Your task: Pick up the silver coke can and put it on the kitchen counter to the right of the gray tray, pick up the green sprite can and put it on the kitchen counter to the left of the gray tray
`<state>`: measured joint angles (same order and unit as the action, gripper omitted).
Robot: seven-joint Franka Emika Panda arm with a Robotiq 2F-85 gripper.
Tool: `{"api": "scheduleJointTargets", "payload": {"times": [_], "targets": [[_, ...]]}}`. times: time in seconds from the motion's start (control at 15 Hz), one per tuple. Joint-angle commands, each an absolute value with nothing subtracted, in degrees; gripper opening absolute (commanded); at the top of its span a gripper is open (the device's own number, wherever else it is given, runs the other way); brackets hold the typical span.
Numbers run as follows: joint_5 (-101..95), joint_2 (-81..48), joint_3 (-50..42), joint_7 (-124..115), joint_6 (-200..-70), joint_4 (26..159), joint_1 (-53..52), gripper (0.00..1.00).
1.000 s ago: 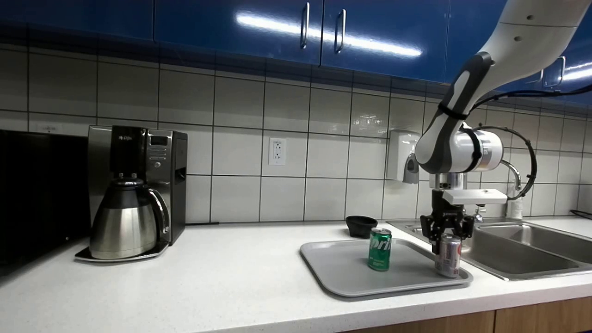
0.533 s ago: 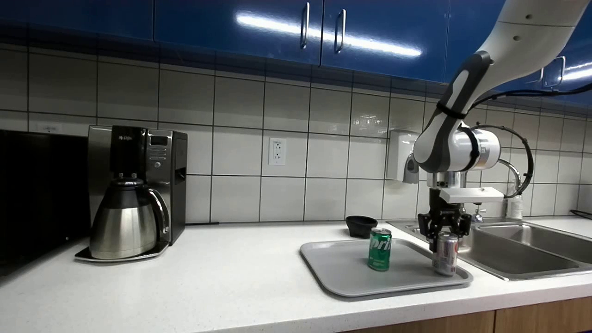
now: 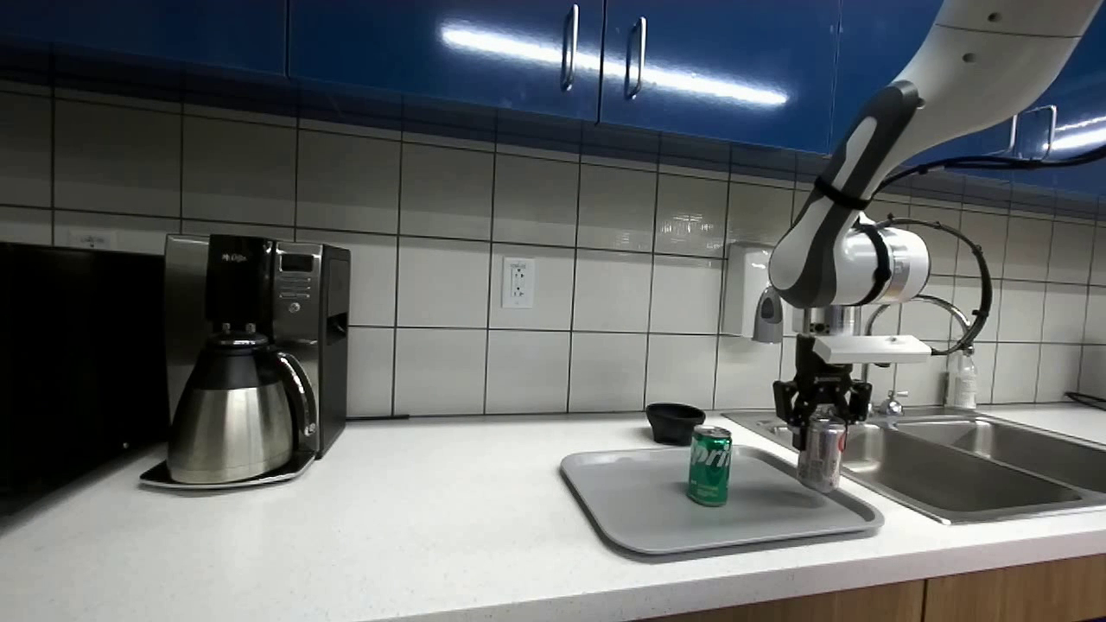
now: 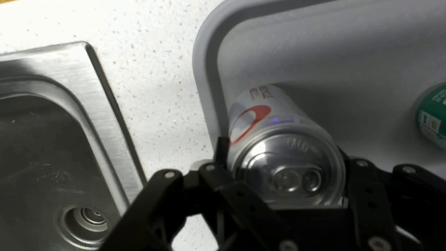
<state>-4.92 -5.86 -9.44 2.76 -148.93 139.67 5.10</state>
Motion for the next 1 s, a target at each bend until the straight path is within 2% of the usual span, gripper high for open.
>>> {"api": "scheduleJointTargets", "payload": {"times": [0.0, 0.93], "targets": [[-5.37, -3.11, -9.33, 0.76, -148.99, 139.63, 6.16, 0.38], [-6.54, -3.92, -13.02, -3.18, -149.43, 138.29, 9.75, 0.38]]}}
